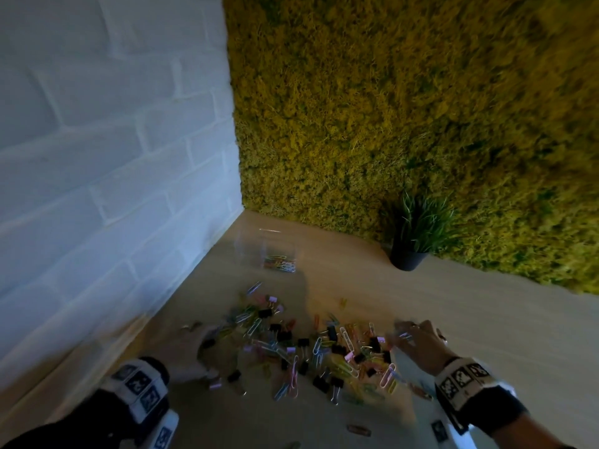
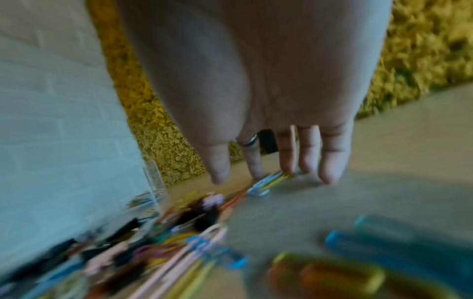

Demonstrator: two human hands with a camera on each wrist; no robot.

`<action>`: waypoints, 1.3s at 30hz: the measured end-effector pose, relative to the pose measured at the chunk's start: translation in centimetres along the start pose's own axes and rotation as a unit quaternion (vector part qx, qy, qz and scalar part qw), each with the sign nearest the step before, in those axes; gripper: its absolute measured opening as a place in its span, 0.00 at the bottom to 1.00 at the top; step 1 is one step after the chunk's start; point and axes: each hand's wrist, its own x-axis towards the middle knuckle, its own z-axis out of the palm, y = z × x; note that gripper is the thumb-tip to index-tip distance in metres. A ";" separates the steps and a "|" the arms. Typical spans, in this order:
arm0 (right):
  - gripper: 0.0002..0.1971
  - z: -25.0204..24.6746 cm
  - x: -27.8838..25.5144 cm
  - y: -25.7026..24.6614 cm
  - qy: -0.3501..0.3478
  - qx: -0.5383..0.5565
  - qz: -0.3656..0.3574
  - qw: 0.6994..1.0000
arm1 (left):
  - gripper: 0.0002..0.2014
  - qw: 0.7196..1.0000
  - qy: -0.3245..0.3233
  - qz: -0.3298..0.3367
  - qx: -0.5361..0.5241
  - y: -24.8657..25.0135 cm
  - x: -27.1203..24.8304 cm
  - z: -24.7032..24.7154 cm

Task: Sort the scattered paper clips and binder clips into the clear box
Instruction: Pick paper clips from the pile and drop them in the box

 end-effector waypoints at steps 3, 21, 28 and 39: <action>0.19 0.7 -0.5 -2.3 -0.017 0.009 -0.032 0.999 | 0.33 0.997 0.053 0.032 -0.047 1.8 0.4 1.1; 0.35 4.3 0.5 -24.2 -0.043 -0.185 -0.360 0.913 | 0.07 0.971 0.138 0.027 -0.195 2.3 5.5 0.1; 0.12 3.6 2.4 -23.4 -0.036 -0.110 -0.327 0.938 | 0.12 0.961 0.122 0.012 -0.250 2.9 5.8 0.0; 0.15 2.8 2.1 -23.1 0.019 -0.151 -0.345 0.926 | 0.06 0.954 0.155 0.050 -0.251 2.0 5.0 -1.4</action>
